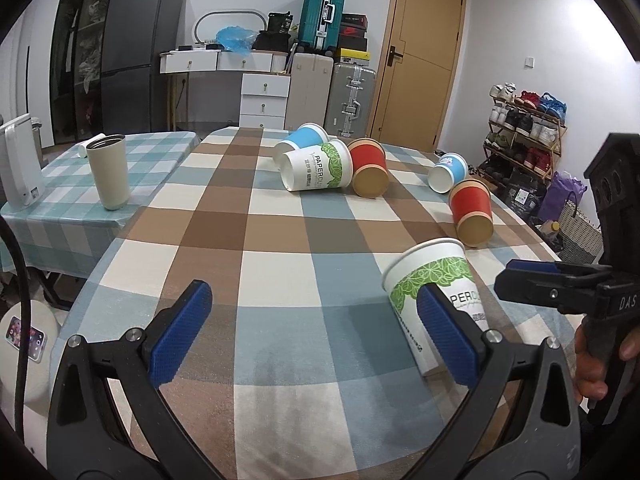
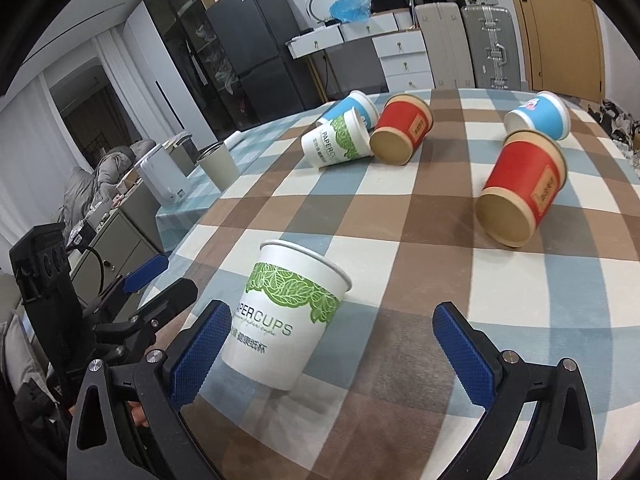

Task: Flip cup upright
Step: 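Lift and rotate the white cup with the right gripper, rim upward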

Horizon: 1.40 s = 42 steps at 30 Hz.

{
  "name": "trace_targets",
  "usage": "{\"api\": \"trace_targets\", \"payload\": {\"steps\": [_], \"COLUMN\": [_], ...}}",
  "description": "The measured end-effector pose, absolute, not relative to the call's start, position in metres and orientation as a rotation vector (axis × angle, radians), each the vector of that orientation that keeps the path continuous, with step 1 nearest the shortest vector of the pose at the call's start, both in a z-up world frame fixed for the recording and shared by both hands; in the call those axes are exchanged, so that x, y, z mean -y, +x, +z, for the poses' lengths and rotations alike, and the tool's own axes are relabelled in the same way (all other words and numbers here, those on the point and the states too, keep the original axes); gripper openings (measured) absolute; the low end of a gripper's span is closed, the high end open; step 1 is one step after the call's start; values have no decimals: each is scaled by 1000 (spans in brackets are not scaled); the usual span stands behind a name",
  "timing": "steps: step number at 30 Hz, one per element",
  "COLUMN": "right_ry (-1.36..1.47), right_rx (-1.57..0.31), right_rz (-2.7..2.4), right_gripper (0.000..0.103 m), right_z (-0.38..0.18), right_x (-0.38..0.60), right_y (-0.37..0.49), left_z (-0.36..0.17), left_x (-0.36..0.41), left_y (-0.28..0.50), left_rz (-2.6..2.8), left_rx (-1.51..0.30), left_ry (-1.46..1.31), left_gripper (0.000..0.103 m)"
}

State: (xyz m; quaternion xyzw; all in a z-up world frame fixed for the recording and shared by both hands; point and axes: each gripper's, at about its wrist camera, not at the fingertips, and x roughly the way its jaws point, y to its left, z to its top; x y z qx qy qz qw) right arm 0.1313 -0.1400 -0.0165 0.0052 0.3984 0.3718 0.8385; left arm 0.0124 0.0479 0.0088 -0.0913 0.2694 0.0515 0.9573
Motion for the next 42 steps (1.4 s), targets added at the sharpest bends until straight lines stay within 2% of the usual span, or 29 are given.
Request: {"api": "trace_targets", "payload": {"steps": [12,20,23,26,28,36,42], "right_ry": [9,43,65,107,131,129,67], "right_rx": [-1005,-1111,-1151,-1190,-1201,-1146,-905], "right_rz": [773,806,835,885,917,940,914], "right_gripper": [102,98,92,82,71,66,66], "right_z": [-27,-35,-38,-40,-40,-36,-8], "right_x": [111,100,97,96,95,98,113], "right_y": [161,175,180,182,182,174,156], "left_z": [0,-4,-4,-4,-4,-5,-5], "left_x": [-47,-51,-50,-50,-50,-51,-51], "left_y": [19,20,20,19,20,20,20], "left_rz": [110,120,124,125,124,127,127], "left_rx": [-562,-568,-569,-569,-570,-569,-570], "left_ry": [-166,-179,-177,-176,-177,-184,-185], "left_gripper": [102,102,102,102,102,102,102]}}
